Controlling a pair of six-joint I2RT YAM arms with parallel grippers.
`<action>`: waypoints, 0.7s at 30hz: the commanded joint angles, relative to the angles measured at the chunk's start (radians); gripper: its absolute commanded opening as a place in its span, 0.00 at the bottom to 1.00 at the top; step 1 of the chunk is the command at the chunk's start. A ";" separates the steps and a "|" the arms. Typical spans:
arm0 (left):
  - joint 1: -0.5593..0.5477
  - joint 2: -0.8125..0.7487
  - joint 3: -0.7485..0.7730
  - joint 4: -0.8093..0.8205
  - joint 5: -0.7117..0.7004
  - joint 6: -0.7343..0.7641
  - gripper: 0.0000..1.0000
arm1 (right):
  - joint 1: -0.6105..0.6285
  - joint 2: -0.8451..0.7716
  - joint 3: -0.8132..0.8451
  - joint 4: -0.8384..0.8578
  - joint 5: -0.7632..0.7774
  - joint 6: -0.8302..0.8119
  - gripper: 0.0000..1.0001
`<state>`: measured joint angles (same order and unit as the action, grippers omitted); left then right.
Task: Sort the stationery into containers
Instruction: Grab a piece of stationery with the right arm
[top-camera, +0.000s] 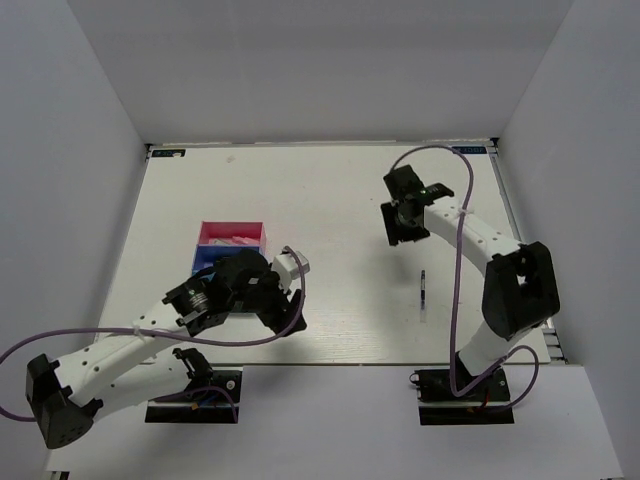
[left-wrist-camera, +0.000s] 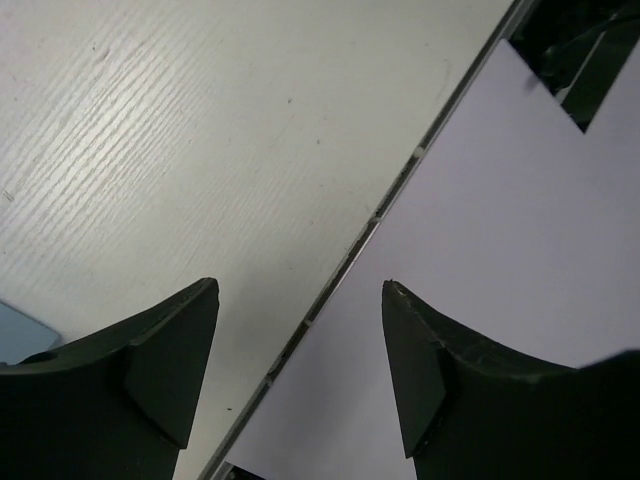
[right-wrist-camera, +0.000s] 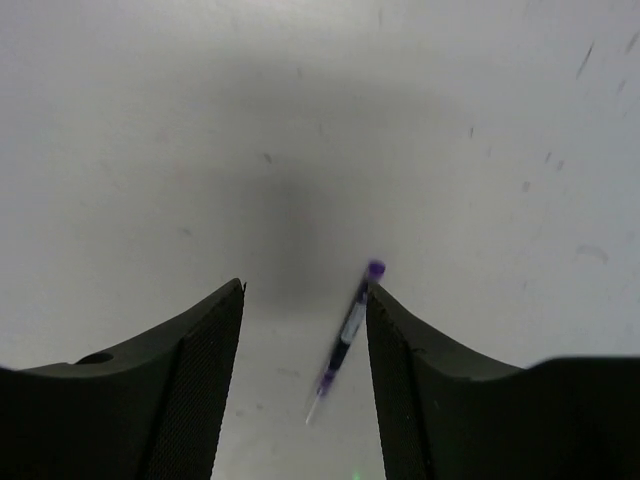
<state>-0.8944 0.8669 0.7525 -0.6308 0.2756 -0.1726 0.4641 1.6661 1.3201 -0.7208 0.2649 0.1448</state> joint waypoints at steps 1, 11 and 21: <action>-0.005 0.029 -0.007 0.065 -0.044 0.012 0.77 | -0.015 -0.086 -0.117 -0.088 0.050 0.111 0.56; -0.006 -0.018 -0.081 0.077 -0.019 0.030 0.77 | -0.111 -0.100 -0.245 -0.040 -0.042 0.190 0.52; -0.006 -0.037 -0.085 0.056 -0.013 0.038 0.78 | -0.179 -0.011 -0.326 0.015 -0.162 0.220 0.44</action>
<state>-0.8955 0.8448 0.6609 -0.5751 0.2504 -0.1486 0.2989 1.6539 1.0122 -0.7353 0.1379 0.3386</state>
